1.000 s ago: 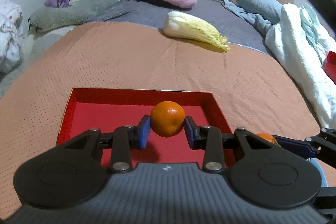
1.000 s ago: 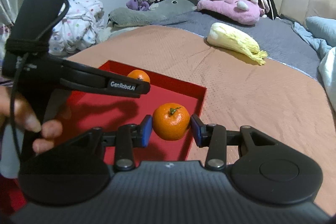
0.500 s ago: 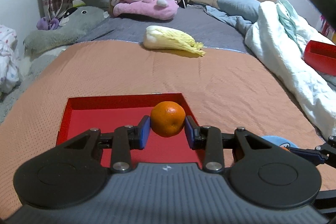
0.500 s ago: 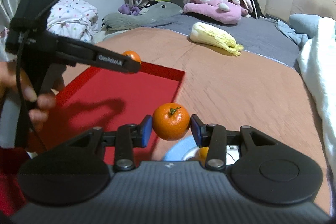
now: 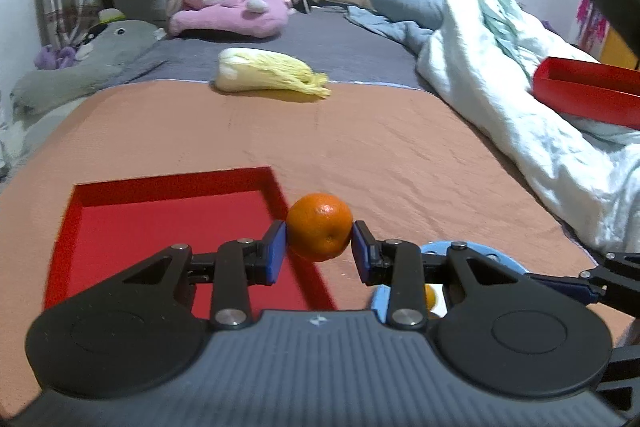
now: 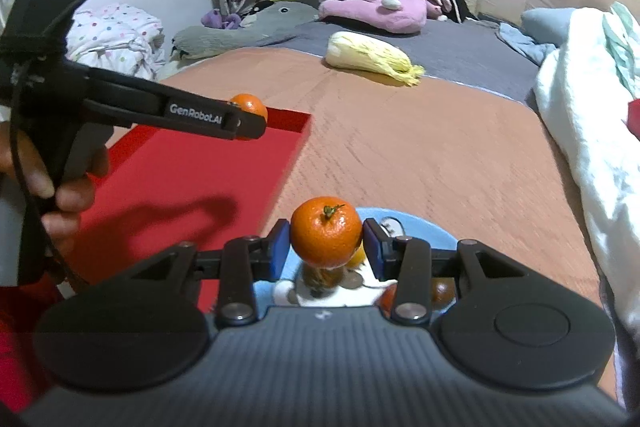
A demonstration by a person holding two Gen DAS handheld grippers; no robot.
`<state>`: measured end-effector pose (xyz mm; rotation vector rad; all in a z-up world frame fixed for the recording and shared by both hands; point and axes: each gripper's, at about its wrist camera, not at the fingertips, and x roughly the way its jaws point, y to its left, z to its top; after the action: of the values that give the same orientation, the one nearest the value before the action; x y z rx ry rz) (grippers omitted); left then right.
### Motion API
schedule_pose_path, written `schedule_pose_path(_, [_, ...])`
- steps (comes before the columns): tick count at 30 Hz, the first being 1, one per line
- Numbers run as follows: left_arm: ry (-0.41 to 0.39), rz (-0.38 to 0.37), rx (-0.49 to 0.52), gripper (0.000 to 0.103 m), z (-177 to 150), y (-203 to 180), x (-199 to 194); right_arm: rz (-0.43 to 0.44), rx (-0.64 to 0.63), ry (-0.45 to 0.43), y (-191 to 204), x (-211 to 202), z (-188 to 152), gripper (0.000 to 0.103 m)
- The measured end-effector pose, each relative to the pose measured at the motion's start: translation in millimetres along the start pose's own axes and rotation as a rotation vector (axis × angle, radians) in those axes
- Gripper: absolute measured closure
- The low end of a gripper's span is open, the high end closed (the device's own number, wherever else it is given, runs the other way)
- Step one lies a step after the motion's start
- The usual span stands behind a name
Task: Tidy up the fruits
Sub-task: 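Carry both held oranges over to the blue plate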
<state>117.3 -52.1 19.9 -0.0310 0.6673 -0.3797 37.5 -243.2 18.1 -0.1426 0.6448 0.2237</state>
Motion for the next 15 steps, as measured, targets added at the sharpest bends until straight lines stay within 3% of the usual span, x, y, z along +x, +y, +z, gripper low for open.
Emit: schedule_pose_path(15, [0.048,-0.079,0.051,0.062,-8.2,-28.9,29.1,-0.068,0.074,0.069,-41.5,0.4,-45.1,0.060])
